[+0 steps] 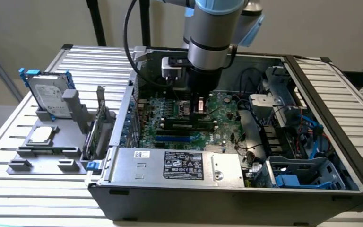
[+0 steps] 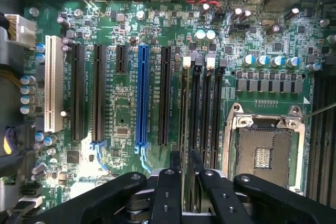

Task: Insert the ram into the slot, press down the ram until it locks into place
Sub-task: 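Insert the ram into the slot, then press down the ram until it locks into place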

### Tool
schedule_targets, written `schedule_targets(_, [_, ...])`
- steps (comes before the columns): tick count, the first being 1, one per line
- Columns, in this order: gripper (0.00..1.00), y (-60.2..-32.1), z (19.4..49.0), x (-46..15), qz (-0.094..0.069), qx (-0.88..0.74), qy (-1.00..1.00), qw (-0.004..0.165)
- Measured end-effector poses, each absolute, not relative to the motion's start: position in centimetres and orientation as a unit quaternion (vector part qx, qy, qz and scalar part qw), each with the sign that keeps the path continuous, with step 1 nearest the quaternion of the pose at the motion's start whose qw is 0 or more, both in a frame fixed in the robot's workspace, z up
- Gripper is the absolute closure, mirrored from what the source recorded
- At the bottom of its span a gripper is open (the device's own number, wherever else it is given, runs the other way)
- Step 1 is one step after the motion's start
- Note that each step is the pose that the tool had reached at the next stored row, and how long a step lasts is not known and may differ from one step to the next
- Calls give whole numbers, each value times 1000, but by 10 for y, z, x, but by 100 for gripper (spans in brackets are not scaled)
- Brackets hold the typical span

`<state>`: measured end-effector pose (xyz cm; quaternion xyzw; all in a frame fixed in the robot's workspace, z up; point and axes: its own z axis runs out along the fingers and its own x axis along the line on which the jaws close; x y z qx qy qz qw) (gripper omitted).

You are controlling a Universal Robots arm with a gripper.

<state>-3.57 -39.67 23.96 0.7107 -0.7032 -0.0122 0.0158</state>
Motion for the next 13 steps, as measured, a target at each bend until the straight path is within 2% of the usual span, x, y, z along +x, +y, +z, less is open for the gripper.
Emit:
schedule_targets(5, [81,-397,252,-36,-13,711,-703,16])
schedule_targets(6, [90,-397,252,-36,-13,711,-703,16])
schedule_targets(13, [90,-397,252,-36,-13,711,-703,16])
